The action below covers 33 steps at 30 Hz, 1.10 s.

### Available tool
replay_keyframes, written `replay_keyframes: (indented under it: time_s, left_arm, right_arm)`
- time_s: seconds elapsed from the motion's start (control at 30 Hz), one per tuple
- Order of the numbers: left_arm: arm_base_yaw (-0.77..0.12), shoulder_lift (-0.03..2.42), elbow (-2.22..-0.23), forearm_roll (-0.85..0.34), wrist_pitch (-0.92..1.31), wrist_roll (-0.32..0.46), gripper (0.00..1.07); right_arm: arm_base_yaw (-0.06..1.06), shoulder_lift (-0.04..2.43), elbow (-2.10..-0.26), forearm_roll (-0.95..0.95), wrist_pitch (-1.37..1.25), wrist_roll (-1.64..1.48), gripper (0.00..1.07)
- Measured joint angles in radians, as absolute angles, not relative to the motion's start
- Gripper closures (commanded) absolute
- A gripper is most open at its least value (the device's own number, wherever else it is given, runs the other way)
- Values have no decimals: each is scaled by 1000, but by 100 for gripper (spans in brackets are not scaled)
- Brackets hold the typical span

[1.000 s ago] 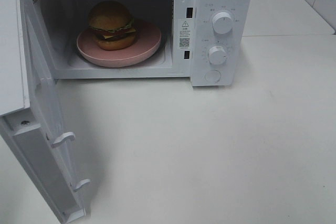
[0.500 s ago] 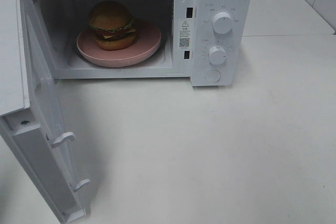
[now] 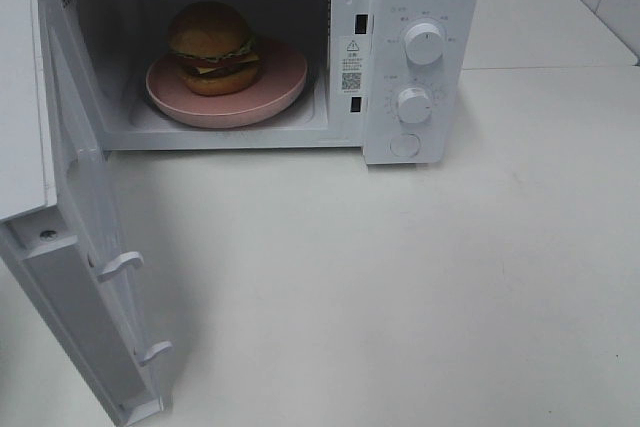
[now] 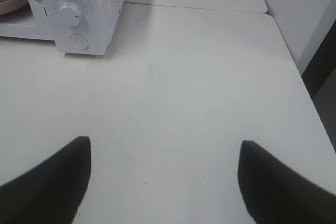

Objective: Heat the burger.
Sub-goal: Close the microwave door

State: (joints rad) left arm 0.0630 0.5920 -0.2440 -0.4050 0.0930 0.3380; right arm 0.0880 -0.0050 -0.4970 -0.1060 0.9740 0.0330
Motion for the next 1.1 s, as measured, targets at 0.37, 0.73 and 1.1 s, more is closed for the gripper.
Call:
replay_keyframes:
  time_s: [0.37, 0.73, 1.1]
  left_arm:
    - [63, 845, -237, -336, -217, 319, 107]
    - [63, 1066, -236, 125, -456, -23, 107]
    - [63, 1219, -236, 389, -608, -179, 107]
  right_arm:
    - [88, -5, -497, -106, 974, 33, 34]
    - [88, -5, -497, -106, 974, 33, 34]
    - [88, -5, -497, -106, 974, 33, 34]
